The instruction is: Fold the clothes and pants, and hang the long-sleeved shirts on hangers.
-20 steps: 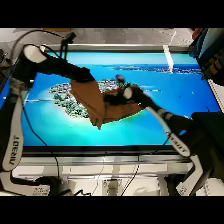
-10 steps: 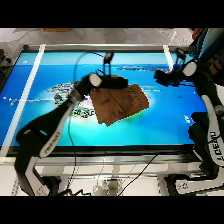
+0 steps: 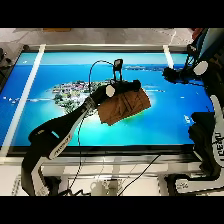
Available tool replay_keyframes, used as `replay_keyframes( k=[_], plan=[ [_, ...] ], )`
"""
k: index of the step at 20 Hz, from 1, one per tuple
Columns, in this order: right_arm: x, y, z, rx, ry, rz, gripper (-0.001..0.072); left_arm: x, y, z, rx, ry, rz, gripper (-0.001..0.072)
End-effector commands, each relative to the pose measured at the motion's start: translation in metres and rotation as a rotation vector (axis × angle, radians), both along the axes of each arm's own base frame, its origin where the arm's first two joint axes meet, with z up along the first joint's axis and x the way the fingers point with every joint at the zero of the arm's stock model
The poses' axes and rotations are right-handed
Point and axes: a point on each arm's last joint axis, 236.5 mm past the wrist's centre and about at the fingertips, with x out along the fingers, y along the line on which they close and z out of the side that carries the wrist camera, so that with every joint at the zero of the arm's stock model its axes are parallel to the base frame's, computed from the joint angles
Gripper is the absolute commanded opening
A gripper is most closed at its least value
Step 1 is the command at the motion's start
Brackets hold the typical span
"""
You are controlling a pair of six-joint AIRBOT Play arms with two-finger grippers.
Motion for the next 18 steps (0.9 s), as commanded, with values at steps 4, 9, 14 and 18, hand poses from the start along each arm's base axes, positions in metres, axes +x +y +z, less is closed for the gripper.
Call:
replay_keyframes(
  k=[4,9,14,18],
  plan=[
    [0.004,0.033,-0.039,0.036,0.035,0.199,0.0025,0.002,0.063,0.015,0.258,-0.056,-0.065,0.0157],
    [-0.001,0.122,-0.061,0.207,0.058,0.386,0.0026,-0.023,0.154,-0.065,0.625,0.2,-0.153,0.0012],
    [0.002,0.21,-0.067,0.081,-0.05,0.519,0.0621,-0.018,0.221,-0.071,0.775,0.279,-0.091,0.0012],
    [0.004,0.255,-0.084,-0.106,-0.13,0.586,0.062,-0.003,0.263,-0.034,0.729,0.272,0.043,0.0012]
  ],
)
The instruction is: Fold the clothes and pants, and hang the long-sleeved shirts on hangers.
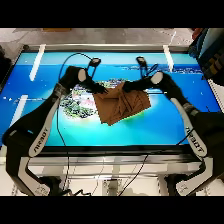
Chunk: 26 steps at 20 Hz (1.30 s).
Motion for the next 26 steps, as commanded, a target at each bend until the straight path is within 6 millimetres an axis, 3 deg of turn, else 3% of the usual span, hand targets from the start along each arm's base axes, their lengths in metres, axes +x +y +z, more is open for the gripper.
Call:
replay_keyframes(
  k=[1,3,6,9,10,12,16,20,26],
  plan=[
    [0.004,0.039,-0.016,-0.104,-0.109,0.036,0.0619,0.006,0.042,0.025,0.021,-0.021,0.086,0.0013],
    [0.004,0.045,-0.039,-0.143,-0.095,0.032,0.0615,0.008,0.053,0.039,0.013,-0.046,0.107,0.0013],
    [0.016,0.032,-0.062,-0.183,-0.072,-0.049,0.0509,0.01,0.063,0.049,0.007,-0.063,0.126,0.0013],
    [0.025,0.01,-0.071,-0.283,-0.084,-0.083,0.0307,0.01,0.065,0.049,0.011,-0.063,0.128,0.0013],
    [0.022,0.003,-0.074,-0.323,-0.076,-0.075,0.0169,0.01,0.065,0.049,0.011,-0.063,0.128,0.0013],
    [0.015,-0.011,-0.082,-0.398,-0.043,-0.06,0.0027,0.01,0.065,0.049,0.011,-0.063,0.128,0.0013],
    [-0.005,-0.043,-0.091,-0.502,0.08,-0.074,0.0024,0.01,0.065,0.049,0.011,-0.061,0.128,0.0013],
    [-0.018,-0.094,-0.074,-0.547,0.178,-0.149,0.0024,0.003,0.067,0.045,0.024,-0.027,0.125,0.0013],
    [-0.069,-0.163,-0.057,-0.608,0.432,-0.258,0.0025,0.001,0.067,0.044,0.027,-0.019,0.124,0.0013]
  ],
)
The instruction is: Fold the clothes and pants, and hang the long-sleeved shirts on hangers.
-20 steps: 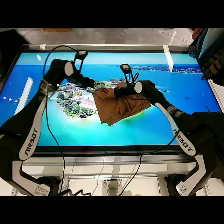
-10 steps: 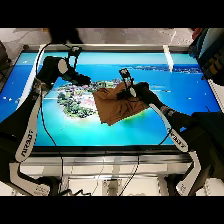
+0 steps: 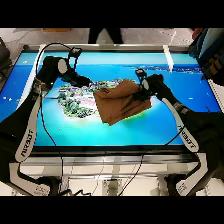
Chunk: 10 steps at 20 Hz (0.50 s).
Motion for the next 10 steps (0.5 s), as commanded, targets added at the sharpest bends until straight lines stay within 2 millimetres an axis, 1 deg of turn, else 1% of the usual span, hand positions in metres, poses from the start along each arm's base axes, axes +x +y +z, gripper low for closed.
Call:
replay_keyframes(
  k=[1,2,3,4,5,6,7,8,9,10],
  plan=[
    [-0.042,-0.038,0.01,-0.047,0.171,-0.086,0.0025,-0.001,0.0,0.0,0.001,0.005,0.0,0.0013],
    [-0.056,-0.043,0.011,-0.059,0.229,-0.079,0.0026,-0.001,0.0,0.0,0.001,0.005,0.0,0.0013],
    [-0.071,-0.049,0.013,-0.081,0.296,-0.059,0.0054,-0.001,0.0,0.0,0.001,0.005,0.0,0.0013],
    [-0.083,-0.053,0.014,-0.096,0.353,-0.042,0.0199,-0.001,0.0,0.0,0.001,0.005,0.0,0.0013],
    [-0.093,-0.057,0.016,-0.11,0.402,-0.021,0.0431,-0.001,0.0,-0.001,0.002,0.005,0.0,0.0013],
    [-0.099,-0.06,0.017,-0.121,0.431,0.005,0.0588,-0.001,0.0,-0.001,0.002,0.005,0.0,0.0013],
    [-0.1,-0.062,0.018,-0.133,0.443,0.035,0.062,-0.001,0.0,-0.001,0.002,0.005,0.0,0.0013],
    [-0.1,-0.065,0.019,-0.147,0.446,0.057,0.0618,-0.001,0.0,-0.001,0.002,0.005,0.0,0.0013],
    [-0.093,-0.069,0.018,-0.157,0.422,0.073,0.0593,-0.001,0.0,-0.001,0.002,0.005,0.0,0.0013],
    [-0.082,-0.074,0.017,-0.156,0.375,0.069,0.0425,-0.001,0.0,-0.001,0.002,0.005,0.0,0.0013]
  ],
)
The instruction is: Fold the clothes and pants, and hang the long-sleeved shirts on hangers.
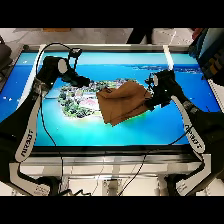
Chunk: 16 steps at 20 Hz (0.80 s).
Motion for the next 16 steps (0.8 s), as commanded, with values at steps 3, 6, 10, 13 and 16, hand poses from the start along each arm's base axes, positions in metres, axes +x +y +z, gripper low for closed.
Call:
replay_keyframes(
  k=[3,6,10,13,16],
  plan=[
    [0.016,-0.042,0.0,0.015,-0.044,-0.019,0.0024,0.0,0.0,0.0,0.0,0.0,0.0,0.0013],
    [0.006,-0.057,-0.004,0.29,-0.008,-0.147,0.0024,0.0,0.0,0.0,0.001,-0.001,0.0,0.0013],
    [0.078,-0.013,0.061,0.961,-0.35,-0.217,0.0098,0.001,0.0,0.0,-0.001,-0.004,0.0,0.0012],
    [0.106,-0.015,0.056,0.885,-0.46,-0.235,0.0628,0.001,0.0,0.0,-0.001,-0.003,0.0,0.0013],
    [0.13,0.001,0.044,0.725,-0.55,-0.132,0.0637,0.001,0.0,0.0,-0.001,-0.004,0.0,0.0013]
  ],
)
